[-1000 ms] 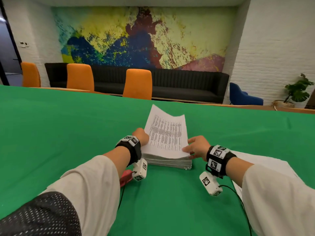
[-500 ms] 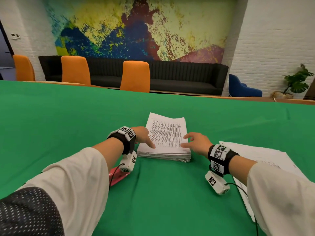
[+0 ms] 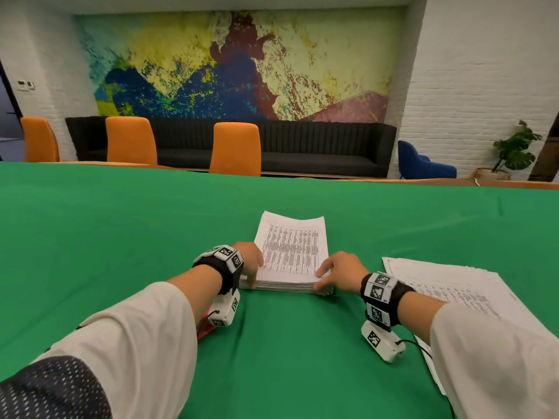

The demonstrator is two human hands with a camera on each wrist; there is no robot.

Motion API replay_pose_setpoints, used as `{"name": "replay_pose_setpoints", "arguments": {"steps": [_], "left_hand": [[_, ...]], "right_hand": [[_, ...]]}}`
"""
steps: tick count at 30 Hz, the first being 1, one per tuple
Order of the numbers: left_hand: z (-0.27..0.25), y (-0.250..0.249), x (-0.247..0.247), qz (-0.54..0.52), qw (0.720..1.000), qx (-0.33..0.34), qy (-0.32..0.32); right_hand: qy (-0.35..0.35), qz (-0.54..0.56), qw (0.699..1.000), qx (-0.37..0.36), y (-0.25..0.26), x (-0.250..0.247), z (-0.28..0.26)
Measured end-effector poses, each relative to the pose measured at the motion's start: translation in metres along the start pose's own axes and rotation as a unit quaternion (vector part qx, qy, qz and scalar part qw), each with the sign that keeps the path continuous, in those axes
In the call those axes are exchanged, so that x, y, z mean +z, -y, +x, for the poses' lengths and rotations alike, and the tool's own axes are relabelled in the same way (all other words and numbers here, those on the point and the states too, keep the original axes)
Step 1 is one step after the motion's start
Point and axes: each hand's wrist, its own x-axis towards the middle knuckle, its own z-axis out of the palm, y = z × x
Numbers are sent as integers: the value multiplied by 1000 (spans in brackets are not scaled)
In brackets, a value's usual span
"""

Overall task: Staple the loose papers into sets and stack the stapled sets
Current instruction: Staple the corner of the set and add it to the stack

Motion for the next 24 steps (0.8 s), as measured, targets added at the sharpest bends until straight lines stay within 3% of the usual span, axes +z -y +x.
{"name": "replay_pose_setpoints", "arguments": {"steps": [6, 8, 12, 16, 19, 24], "left_hand": [[3, 1, 4, -28, 1000, -6, -11], [3, 4, 3, -33, 999, -5, -12], [4, 12, -1, -53, 996, 9, -67], [-7, 9, -5, -115, 986, 49, -114], [-26, -4, -1, -144, 978, 104, -109], [-56, -40, 23, -153, 969, 181, -68]], "right_hand": [[30, -16, 999, -19, -2, -8, -6], [9, -38, 999, -12, -12, -21, -10], [-19, -103, 987, 120, -58, -70, -22], [94, -192, 953, 217, -110, -94, -65], [153, -217, 948, 174, -120, -92, -104], [217, -224, 950, 33, -106, -90, -163]]}}
